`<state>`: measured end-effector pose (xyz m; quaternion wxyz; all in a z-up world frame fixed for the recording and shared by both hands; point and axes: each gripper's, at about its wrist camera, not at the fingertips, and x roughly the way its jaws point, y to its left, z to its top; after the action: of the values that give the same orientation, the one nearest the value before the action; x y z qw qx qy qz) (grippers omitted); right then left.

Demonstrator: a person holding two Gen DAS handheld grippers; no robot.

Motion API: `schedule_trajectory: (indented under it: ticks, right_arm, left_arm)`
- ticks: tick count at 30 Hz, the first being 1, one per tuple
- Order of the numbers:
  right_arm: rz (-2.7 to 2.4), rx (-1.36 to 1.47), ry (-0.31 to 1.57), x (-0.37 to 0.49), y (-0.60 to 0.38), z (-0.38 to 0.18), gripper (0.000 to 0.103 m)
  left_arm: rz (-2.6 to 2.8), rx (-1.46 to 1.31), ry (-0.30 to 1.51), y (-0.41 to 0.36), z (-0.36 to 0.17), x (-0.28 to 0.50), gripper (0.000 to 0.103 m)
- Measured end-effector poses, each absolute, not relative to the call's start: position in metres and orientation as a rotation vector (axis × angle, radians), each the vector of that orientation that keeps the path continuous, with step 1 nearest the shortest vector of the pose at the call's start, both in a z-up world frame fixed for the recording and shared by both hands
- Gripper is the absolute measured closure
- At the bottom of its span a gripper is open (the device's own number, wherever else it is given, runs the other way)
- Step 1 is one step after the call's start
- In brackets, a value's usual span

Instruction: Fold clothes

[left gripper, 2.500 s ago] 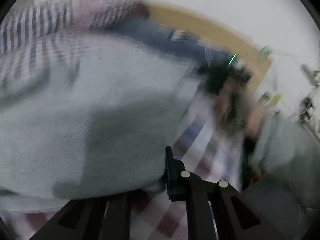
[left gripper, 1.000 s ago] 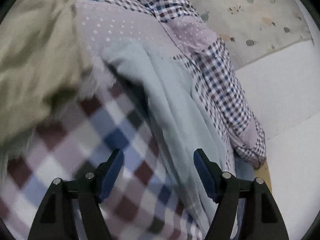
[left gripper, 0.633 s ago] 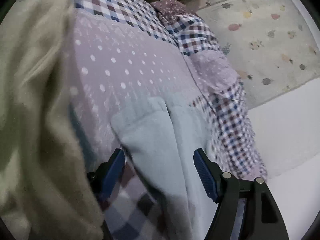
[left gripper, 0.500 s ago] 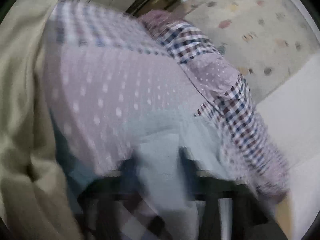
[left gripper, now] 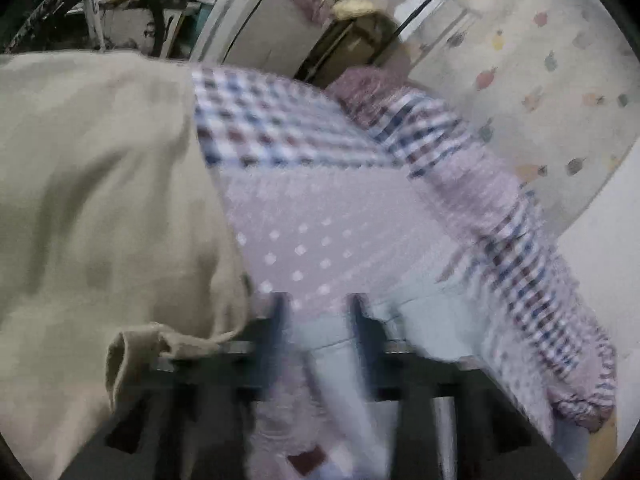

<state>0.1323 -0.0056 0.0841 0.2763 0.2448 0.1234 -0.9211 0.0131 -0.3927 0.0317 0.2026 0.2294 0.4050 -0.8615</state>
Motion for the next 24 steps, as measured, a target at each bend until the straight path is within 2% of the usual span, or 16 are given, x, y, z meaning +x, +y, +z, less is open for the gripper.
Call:
schedule_trajectory:
  ticks: [1,7,8,12,17,19,20,21,24]
  right_arm:
    - [-2.458,0.667,0.328,0.125,-0.019,0.087,0.029]
    - [-2.386,0.697,0.371,0.067,-0.115,0.095,0.030]
    - [-2.371,0.716,0.371,0.056,-0.132,0.094,0.032]
    - [-2.328,0.779,0.490,0.007,-0.193,0.080,0.050]
    - [-2.287,0.865,0.679,-0.037,-0.259,0.047,0.055]
    - [-2.270,0.920,0.731,-0.052,-0.275,0.034,0.066]
    - [-2.265,0.938,0.738,-0.057,-0.280,0.031,0.088]
    - [-2.268,0.935,0.735,-0.059,-0.282,0.034,0.102]
    - [-2.293,0.854,0.687,-0.056,-0.280,0.060,0.102]
  left_arm:
    - [-2.439,0.594,1.157,-0.392,0.038,0.016,0.019]
    - [-2.505,0.640,1.365,-0.411,0.030,-0.003,0.018]
    - [-2.489,0.664,1.408,-0.415,0.023,-0.004,0.018]
    - [-2.439,0.731,1.548,-0.430,0.004,-0.011,0.018]
    - [-2.475,0.778,1.570,-0.430,0.003,-0.011,0.018]
    - [-2.509,0.811,1.561,-0.429,0.005,-0.016,0.018]
    - [-2.529,0.827,1.562,-0.428,0.006,-0.016,0.018]
    - [-2.558,0.852,1.572,-0.426,0.007,-0.019,0.018]
    - [-2.629,0.906,1.644,-0.419,0.010,-0.029,0.018]
